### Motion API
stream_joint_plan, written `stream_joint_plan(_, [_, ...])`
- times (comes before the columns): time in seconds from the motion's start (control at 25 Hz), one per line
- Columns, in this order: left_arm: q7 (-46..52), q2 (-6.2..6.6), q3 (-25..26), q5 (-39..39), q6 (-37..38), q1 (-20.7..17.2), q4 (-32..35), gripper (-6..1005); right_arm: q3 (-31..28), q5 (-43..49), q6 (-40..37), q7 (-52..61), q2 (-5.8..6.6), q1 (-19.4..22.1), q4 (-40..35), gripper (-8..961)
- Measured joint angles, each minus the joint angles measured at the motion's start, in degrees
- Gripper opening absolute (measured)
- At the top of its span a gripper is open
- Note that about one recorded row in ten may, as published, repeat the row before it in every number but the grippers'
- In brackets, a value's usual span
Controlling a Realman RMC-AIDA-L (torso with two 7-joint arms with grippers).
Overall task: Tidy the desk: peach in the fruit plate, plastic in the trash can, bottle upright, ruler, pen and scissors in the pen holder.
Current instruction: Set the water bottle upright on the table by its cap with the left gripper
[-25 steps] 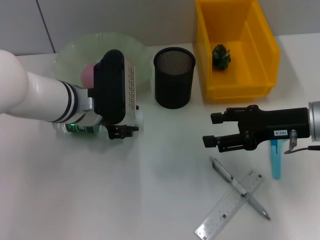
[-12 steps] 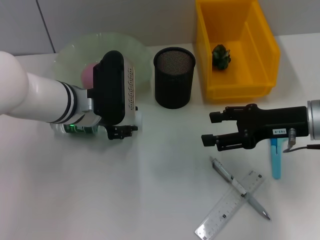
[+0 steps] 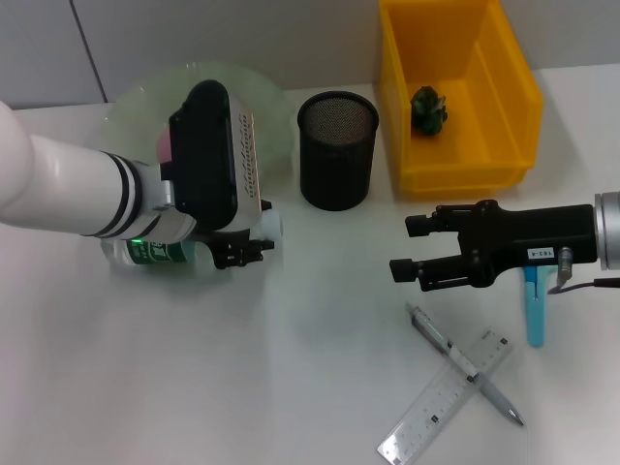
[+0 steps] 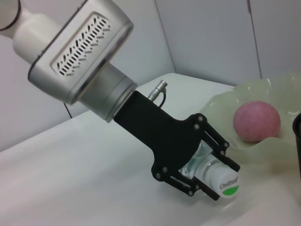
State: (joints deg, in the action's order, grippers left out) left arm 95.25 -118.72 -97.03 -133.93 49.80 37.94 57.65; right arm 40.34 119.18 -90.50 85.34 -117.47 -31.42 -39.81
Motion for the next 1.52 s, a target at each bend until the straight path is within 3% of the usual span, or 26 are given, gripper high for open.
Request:
stream_joint_plan(0.2, [2.1, 0.06, 2.3, 0.0, 3.1, -1.3, 3.4, 445, 0.0, 0.0, 0.0, -0.2, 0.03, -0.1, 0.0, 810])
stream_joint_plan(0.6, [2.9, 0.11, 13.3, 4.4, 11.6, -2.6, 7.5, 444, 0.0, 0.0, 0.0, -0.4, 0.05, -0.7, 0.0, 810])
stream_joint_plan(0.68, [2.8, 0.13, 17.4, 6.2, 14.8, -2.6, 7.9, 444, 0.0, 0.0, 0.0, -0.4, 0.06, -0.9, 0.0, 810])
stream_joint_plan(1.24, [2.7, 0.45, 32.1, 10.4, 24.3, -1.9, 8.1, 443, 0.0, -0.1, 0.2, -0.3, 0.06, -1.8, 0.0, 810])
stream_joint_plan(1.52, [2.9, 0.67, 41.3, 11.7, 29.6, -0.3, 4.7, 443, 0.0, -0.2, 0.3, -0.2, 0.06, -2.0, 0.0, 809])
